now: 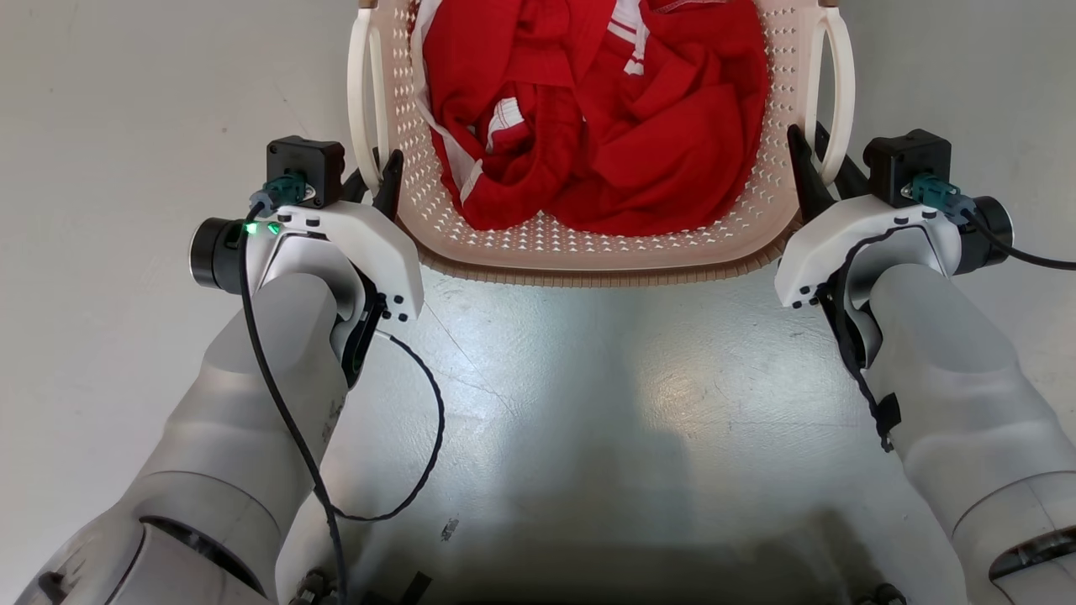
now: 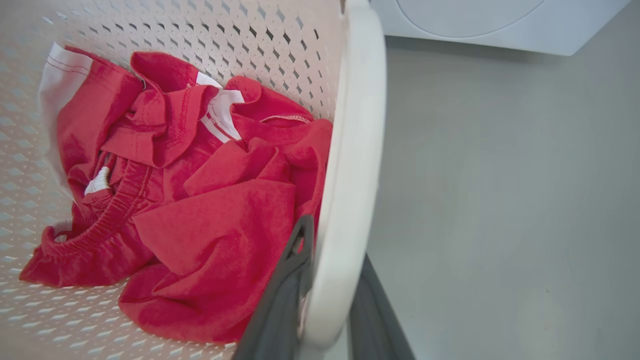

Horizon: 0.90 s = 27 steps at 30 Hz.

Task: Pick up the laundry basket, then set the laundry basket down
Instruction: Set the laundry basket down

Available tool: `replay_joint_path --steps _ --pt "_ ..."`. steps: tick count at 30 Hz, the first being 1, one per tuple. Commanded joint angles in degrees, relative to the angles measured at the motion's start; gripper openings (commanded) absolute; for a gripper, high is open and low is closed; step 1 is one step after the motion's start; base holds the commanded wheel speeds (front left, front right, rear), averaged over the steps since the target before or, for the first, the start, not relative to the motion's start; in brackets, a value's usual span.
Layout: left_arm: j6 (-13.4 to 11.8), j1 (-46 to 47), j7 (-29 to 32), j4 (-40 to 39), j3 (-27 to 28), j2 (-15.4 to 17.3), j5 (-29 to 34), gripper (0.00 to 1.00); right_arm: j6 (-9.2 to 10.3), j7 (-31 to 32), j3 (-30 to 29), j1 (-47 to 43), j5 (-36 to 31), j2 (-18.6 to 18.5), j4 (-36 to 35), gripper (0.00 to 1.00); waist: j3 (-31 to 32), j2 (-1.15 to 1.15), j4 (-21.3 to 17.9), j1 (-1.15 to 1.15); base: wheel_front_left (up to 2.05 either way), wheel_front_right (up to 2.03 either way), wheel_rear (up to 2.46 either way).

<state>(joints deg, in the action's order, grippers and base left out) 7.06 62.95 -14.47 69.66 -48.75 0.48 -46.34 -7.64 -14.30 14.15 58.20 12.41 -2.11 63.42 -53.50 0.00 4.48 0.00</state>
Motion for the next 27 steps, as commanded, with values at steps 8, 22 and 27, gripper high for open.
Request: replay_joint_path --steps 8,22,27 --pt "0.3 0.1 -0.5 1.1 -0.1 3.0 -0.1 0.53 0.15 -0.7 1.0 -2.4 0.4 -0.8 0.3 0.36 0.0 0.0 0.0 0.0 0.0 0.0 0.0" --pt "0.4 0.3 -0.5 0.7 -0.1 3.1 -0.2 0.91 0.15 -0.7 1.0 -2.6 0.9 -0.8 -0.2 0.84 0.0 0.0 -0.1 0.0 0.0 0.0 0.0" --pt "0.4 0.3 -0.5 0.5 -0.1 3.1 -0.2 0.9 0.15 -0.7 1.4 -2.7 1.3 -0.8 -0.4 1.0 -0.1 0.0 0.1 0.0 0.0 0.0 0.0"
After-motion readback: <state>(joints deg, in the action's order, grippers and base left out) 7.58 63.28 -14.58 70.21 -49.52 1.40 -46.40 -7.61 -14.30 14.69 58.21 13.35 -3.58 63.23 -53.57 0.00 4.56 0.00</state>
